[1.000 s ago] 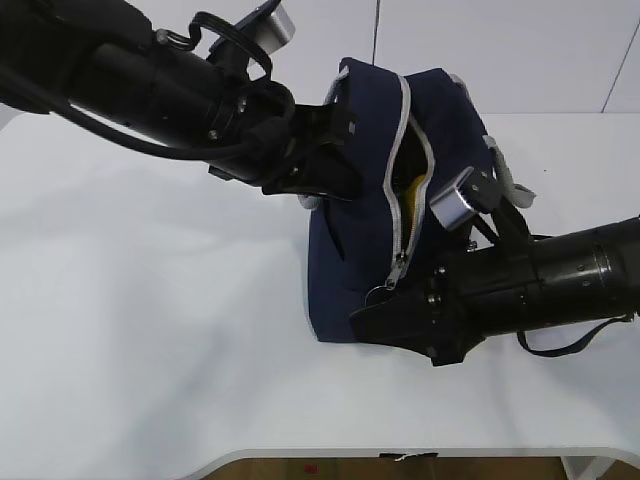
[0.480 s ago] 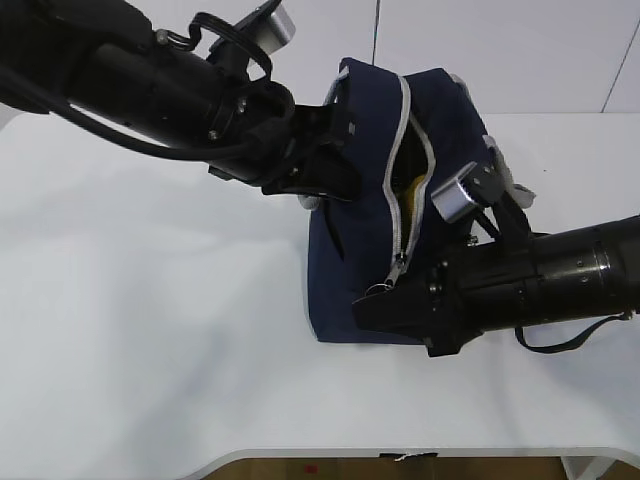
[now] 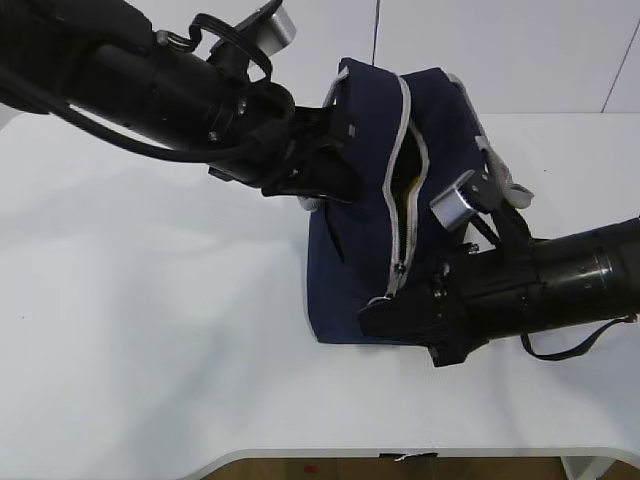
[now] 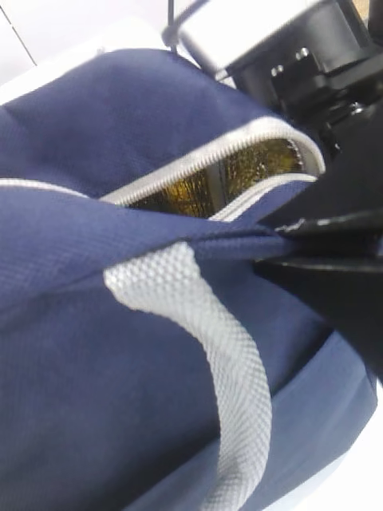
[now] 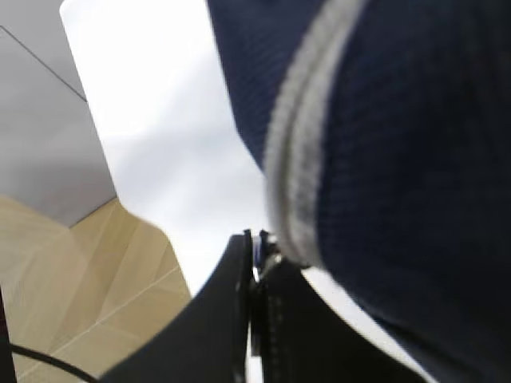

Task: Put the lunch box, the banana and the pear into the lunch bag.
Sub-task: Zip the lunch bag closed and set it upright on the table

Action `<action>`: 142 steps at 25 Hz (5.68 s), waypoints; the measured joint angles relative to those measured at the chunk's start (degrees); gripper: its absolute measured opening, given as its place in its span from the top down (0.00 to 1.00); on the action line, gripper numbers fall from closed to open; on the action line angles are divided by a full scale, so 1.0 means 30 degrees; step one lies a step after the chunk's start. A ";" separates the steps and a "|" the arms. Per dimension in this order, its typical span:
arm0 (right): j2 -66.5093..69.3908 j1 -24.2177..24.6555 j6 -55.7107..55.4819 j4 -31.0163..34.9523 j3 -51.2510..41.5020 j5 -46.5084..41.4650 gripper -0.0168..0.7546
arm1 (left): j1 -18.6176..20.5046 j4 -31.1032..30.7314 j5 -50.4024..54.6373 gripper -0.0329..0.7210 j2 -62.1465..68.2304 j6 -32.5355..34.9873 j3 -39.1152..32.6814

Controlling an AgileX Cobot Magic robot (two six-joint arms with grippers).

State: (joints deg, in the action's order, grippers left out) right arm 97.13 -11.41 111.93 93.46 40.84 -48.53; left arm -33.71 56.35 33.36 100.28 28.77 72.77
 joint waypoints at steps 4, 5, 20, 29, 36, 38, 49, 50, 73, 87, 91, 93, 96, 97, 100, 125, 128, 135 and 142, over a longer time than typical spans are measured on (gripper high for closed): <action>0.0000 0.0000 -0.1030 -0.1002 0.0034 0.0032 0.97 | 0.0000 0.0002 0.0032 0.96 0.0000 0.0000 0.0000; 0.0000 0.0000 -0.1276 -0.1177 0.0062 0.0032 0.97 | 0.0000 0.0002 0.0045 0.96 0.0000 0.0000 0.0000; -0.1392 0.0000 -0.4648 -0.4648 0.0855 0.1375 0.97 | 0.0000 -0.0007 0.0076 0.96 0.0000 0.0045 0.0000; -0.1392 0.0000 -1.0117 -1.0233 0.3408 0.0549 0.97 | 0.0000 -0.0007 -0.0075 0.96 0.0000 0.0090 0.0000; -0.1392 0.0000 -1.3321 -1.3837 0.5274 -0.1755 0.97 | 0.0000 -0.0007 -0.0202 0.96 0.0000 0.0148 0.0000; -0.1392 0.0000 -1.4152 -1.4673 0.5887 -0.2531 0.97 | 0.0000 -0.0007 -0.0202 0.96 0.0000 0.0180 0.0000; -0.1392 0.0000 -1.6888 -1.9229 0.9316 -0.5511 0.97 | 0.0000 0.0070 -0.0237 0.96 0.0000 0.0224 0.0000; -0.1392 0.0000 -1.6885 -1.9427 0.9524 -0.5714 0.97 | 0.0000 0.0104 -0.0237 0.96 0.0000 0.0224 0.0000; -0.1392 -0.0066 -2.2475 -2.2180 1.3034 -0.7145 0.97 | -0.0037 0.0427 -0.0697 0.96 0.0000 0.0268 0.0077; -0.1359 -0.0066 -3.3743 -2.0012 1.3256 -0.7369 0.97 | -0.0037 0.0356 -0.0773 0.96 0.0000 0.0447 0.0077; -0.1359 -0.0066 -3.5774 -1.8716 1.3256 -0.7369 0.97 | -0.0037 0.0285 -0.0737 0.96 0.0000 0.0491 0.0077; -0.1359 -0.0066 -3.6986 -1.7764 1.3256 -0.7369 0.97 | -0.0037 0.0285 -0.0737 0.96 0.0000 0.0491 0.0077; -0.1359 -0.0033 -3.8899 -1.6376 1.3256 -0.7369 0.97 | -0.0002 0.0105 -0.0899 0.96 0.0000 0.0491 0.0077; -0.1359 -0.0033 -3.9459 -1.6065 1.3256 -0.7369 0.97 | -0.0002 0.0037 -0.0949 0.96 0.0000 0.0491 0.0077; -0.1359 -0.0033 -4.0347 -1.5632 1.3256 -0.7369 0.97 | -0.0002 -0.0019 -0.1132 0.96 0.0000 0.0491 0.0077; -0.1221 -0.0002 -3.9515 -1.4975 1.3269 -0.7335 0.97 | -0.0002 -0.1417 -0.2091 0.27 -0.3577 0.5984 -0.1420; -0.1130 -0.0002 -3.9375 -1.4641 1.3269 -0.7335 0.97 | -0.0002 0.0275 -0.3153 0.27 -0.4530 0.8406 -0.3187; -0.1089 -0.0002 -3.8950 -1.4031 1.3269 -0.7335 0.97 | -0.0002 0.8997 -0.4226 0.27 -0.5371 1.7738 -0.6828; -0.1089 -0.0002 -3.8880 -1.3655 1.3269 -0.7295 0.97 | -0.0002 1.3472 -0.3864 0.27 -0.4493 2.4509 -0.7298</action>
State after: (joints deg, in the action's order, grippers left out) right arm 93.86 -11.42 -4.71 52.50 80.65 -70.42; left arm -33.72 96.77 21.77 86.80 102.30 50.88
